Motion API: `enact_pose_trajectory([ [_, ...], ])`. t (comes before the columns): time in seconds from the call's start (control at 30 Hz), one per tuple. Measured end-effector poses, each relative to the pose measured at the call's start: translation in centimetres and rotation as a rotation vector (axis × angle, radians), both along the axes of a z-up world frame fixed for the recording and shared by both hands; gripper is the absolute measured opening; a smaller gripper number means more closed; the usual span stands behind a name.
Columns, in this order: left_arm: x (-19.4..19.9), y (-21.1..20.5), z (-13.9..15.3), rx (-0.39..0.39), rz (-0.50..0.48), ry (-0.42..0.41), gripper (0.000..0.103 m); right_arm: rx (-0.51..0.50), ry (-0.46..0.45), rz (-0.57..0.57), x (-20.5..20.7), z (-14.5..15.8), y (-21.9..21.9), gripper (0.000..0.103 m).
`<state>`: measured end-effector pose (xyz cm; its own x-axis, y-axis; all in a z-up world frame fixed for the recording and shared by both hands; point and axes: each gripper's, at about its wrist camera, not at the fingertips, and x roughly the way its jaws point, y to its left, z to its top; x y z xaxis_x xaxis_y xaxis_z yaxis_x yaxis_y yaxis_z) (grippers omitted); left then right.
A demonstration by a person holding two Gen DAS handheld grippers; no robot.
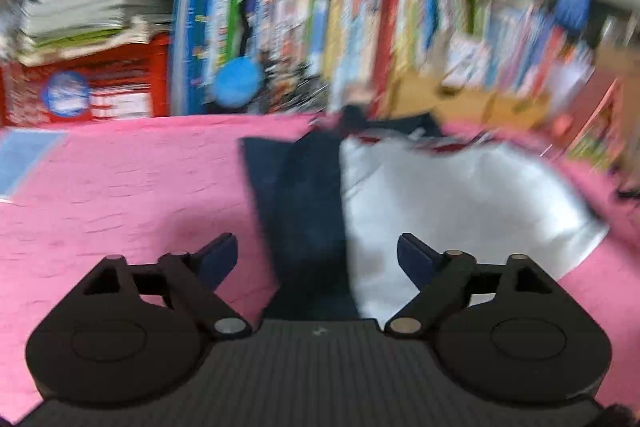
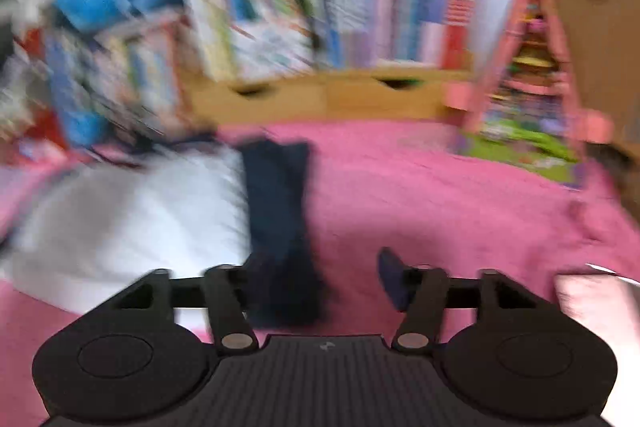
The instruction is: Fold clothes
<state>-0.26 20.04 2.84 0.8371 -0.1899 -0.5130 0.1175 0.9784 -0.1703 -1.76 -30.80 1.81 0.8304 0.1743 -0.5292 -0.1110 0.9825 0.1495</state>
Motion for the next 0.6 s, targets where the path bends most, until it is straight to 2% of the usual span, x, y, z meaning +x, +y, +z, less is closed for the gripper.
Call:
enact_pose_trajectory([
  [0.03, 0.8, 0.2, -0.1, -0.017, 0.010, 0.012, 0.090, 0.018, -0.018, 0.032, 0.5, 0.1, 0.0, 0.078],
  [0.1, 2.5, 0.6, -0.5, -0.049, 0.031, 0.036, 0.091, 0.010, -0.030, 0.072, 2.1, 0.1, 0.3, 0.078],
  [0.23, 6.8, 0.6, -0.9, -0.061, 0.043, 0.073, 0.091, 0.003, 0.029, 0.088, 7.6, -0.6, 0.7, 0.078],
  [0.37, 10.1, -1.0, 0.2, -0.002, 0.001, 0.038, 0.091, 0.044, 0.001, 0.101, 12.1, -0.2, 1.9, 0.078],
  [0.47, 13.7, -2.0, -0.2, 0.023, -0.020, 0.096, 0.097, 0.035, -0.008, 0.131, 15.4, 0.4, 3.6, 0.078],
  [0.6, 17.8, -1.9, -2.2, 0.032, 0.009, 0.176, 0.097, -0.053, 0.053, 0.148, 20.6, -0.7, 5.9, 0.078],
])
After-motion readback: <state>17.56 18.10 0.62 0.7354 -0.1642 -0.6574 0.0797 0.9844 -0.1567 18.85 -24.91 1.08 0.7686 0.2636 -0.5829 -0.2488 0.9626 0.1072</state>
